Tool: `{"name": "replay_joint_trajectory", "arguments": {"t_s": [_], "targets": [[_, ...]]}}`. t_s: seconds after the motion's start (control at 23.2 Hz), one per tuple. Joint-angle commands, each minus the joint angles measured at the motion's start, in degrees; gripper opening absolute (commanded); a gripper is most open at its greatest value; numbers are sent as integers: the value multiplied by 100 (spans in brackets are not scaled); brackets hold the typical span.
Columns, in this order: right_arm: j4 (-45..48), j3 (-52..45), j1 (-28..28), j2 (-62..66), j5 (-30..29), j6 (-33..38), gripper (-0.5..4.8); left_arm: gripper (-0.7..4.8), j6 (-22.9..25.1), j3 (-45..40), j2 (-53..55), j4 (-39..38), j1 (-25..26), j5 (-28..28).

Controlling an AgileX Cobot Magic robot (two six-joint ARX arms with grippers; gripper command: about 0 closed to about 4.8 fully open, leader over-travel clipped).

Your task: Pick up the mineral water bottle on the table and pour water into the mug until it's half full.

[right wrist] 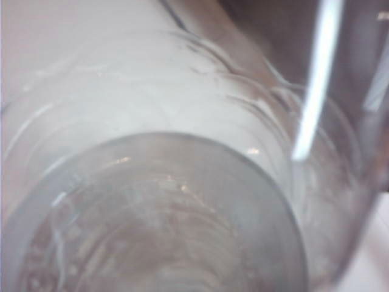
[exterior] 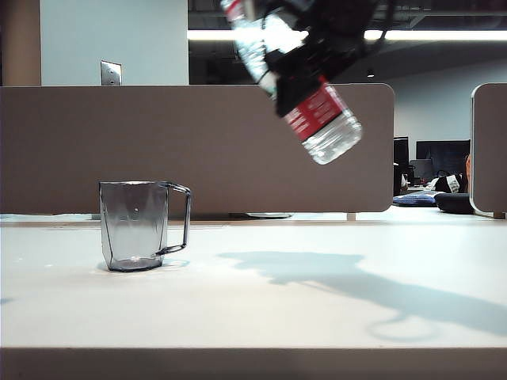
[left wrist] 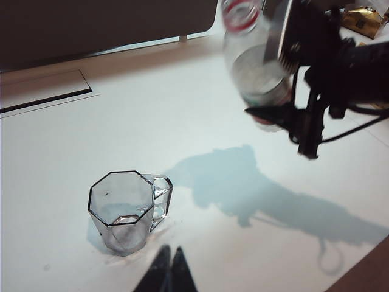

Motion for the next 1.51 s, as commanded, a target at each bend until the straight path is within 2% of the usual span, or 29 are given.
{"name": "replay_joint_trajectory", "arguments": {"t_s": [0.04,0.13,0.35,0.43,1.21,1.38,1.51], "targets": [[221,212,302,321,557,-505,364,-5,-15,24,-11,85,-4,4],[221,365,557,640,866,-914,363,-5,-15,24,-11,125,-4,4],[227,588,789,957,1150,-1237,357,-5,9,24,-11,140,-4,7],[216,634,901,1115,1370,-1591,290,-5,7,24,-11,160,-4,4],[81,651,942,1228,1904,-2398,291,-5,2,31,-13,166,-4,11],[79,820,942,1449,2227,-2417,293,-5,-24,31,-13,157,-4,33],[-201,1340,964,1902,2680,-2417,295,-5,-232,168,-26,-44,-4,31]]}}
